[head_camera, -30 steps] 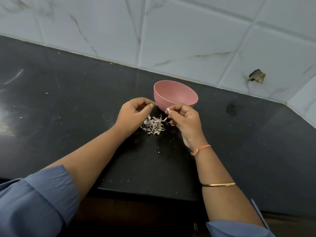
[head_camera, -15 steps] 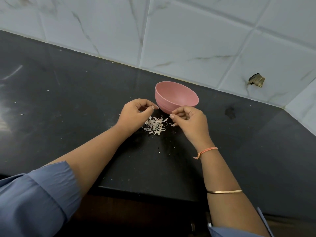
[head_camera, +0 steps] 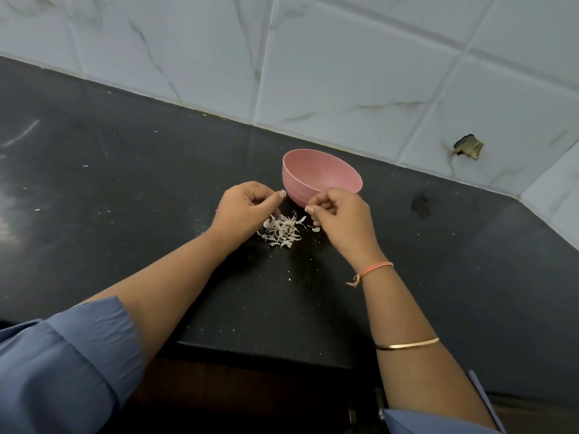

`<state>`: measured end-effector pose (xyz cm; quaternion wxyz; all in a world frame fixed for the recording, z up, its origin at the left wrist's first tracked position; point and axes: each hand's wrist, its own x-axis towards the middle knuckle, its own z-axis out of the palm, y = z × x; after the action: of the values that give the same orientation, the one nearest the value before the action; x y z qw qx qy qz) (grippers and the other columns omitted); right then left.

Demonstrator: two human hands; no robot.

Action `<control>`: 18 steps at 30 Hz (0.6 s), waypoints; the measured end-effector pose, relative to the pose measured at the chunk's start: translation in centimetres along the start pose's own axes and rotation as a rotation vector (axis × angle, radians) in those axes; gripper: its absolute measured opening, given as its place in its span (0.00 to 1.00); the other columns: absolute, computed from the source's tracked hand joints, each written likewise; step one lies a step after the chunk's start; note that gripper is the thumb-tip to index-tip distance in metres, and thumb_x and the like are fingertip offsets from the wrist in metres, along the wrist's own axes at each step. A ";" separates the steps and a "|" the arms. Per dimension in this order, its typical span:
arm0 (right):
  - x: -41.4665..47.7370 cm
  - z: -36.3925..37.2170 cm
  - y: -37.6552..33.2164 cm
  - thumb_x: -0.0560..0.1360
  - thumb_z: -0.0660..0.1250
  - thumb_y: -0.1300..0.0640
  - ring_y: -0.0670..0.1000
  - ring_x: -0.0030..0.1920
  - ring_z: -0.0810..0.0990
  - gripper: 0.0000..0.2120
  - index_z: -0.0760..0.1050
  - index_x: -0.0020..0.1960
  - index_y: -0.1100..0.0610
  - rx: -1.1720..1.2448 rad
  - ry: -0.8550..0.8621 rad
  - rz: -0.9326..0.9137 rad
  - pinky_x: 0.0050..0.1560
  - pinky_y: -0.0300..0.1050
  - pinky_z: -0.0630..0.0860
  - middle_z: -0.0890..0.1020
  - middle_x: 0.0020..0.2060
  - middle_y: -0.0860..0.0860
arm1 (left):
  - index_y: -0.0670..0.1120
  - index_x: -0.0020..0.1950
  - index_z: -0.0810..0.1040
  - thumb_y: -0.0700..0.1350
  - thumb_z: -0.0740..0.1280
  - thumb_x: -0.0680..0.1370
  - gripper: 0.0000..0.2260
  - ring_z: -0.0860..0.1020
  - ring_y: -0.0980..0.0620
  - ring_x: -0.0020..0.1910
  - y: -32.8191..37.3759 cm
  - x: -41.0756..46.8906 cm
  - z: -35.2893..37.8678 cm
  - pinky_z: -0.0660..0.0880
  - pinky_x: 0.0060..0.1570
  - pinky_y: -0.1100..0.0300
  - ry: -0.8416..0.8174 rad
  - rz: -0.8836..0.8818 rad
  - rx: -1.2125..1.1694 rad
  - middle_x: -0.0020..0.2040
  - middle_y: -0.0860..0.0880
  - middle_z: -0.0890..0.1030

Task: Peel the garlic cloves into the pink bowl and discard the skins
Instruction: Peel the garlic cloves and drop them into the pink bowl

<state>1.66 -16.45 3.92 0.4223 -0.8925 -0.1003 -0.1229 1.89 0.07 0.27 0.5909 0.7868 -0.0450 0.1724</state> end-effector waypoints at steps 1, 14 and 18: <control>0.0 0.2 -0.1 0.72 0.69 0.66 0.45 0.34 0.79 0.03 0.79 0.43 0.59 0.205 -0.001 0.055 0.41 0.38 0.79 0.81 0.35 0.51 | 0.44 0.31 0.80 0.48 0.69 0.74 0.13 0.79 0.53 0.31 0.0 0.0 0.0 0.77 0.33 0.58 0.005 0.012 0.023 0.36 0.52 0.81; -0.8 1.2 0.7 0.73 0.66 0.70 0.48 0.37 0.82 0.05 0.77 0.48 0.63 0.791 -0.091 0.224 0.41 0.39 0.81 0.83 0.37 0.56 | 0.48 0.45 0.83 0.39 0.69 0.74 0.06 0.80 0.62 0.38 0.3 -0.6 0.3 0.73 0.39 0.73 -0.095 0.091 -0.003 0.40 0.55 0.83; -1.0 1.2 0.5 0.73 0.66 0.70 0.47 0.35 0.82 0.04 0.78 0.47 0.65 0.755 -0.113 0.219 0.41 0.39 0.81 0.83 0.37 0.55 | 0.49 0.45 0.83 0.41 0.71 0.73 0.04 0.81 0.61 0.39 0.3 -0.7 0.2 0.75 0.40 0.71 -0.099 0.159 0.025 0.41 0.55 0.83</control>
<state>1.03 -15.84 2.52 0.7253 -0.6851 -0.0655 0.0176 1.23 -0.34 0.26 0.5626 0.7956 -0.1342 0.1801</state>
